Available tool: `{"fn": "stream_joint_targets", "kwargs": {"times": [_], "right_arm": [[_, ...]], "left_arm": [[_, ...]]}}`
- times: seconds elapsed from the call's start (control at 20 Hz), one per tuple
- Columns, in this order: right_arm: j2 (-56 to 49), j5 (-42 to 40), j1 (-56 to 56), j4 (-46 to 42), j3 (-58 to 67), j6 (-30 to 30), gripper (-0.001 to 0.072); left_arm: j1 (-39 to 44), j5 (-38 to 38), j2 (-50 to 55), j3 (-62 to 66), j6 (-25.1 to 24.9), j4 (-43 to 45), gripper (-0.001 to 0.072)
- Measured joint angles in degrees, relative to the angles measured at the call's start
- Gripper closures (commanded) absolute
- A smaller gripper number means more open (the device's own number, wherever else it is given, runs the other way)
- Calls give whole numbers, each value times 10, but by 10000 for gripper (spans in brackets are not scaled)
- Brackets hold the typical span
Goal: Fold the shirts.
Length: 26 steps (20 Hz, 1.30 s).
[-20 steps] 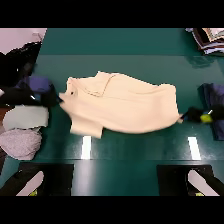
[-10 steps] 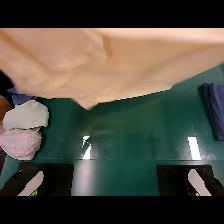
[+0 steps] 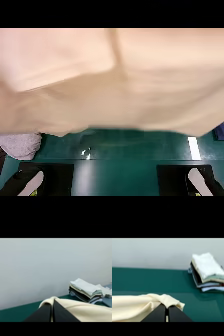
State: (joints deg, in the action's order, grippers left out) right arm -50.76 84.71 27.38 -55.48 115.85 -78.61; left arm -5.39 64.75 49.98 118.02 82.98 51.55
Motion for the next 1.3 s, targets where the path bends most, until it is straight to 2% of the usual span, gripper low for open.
{"fn": "stream_joint_targets", "kwargs": {"times": [0.2, 0.45, 0.7, 0.95, 1.05, 1.3], "right_arm": [[-85, 56, -30, 10, -75, -8, 697], [-225, 63, -108, -23, -193, -12, 697], [-373, -42, -171, -51, -216, -17, 697], [-470, -114, -203, -54, -141, -23, 698], [-484, -119, -207, -57, -122, -18, 699], [-491, -76, -221, -100, -135, -17, 699]], "left_arm": [[0, 21, 43, -156, 8, -8, 682], [1, 28, 173, -296, -5, -10, 682], [1, -49, 335, -333, -41, -39, 682], [0, -156, 408, -339, -84, -75, 682], [0, -153, 416, -334, -110, -73, 683], [9, -76, 425, -356, -147, -4, 682]]}}
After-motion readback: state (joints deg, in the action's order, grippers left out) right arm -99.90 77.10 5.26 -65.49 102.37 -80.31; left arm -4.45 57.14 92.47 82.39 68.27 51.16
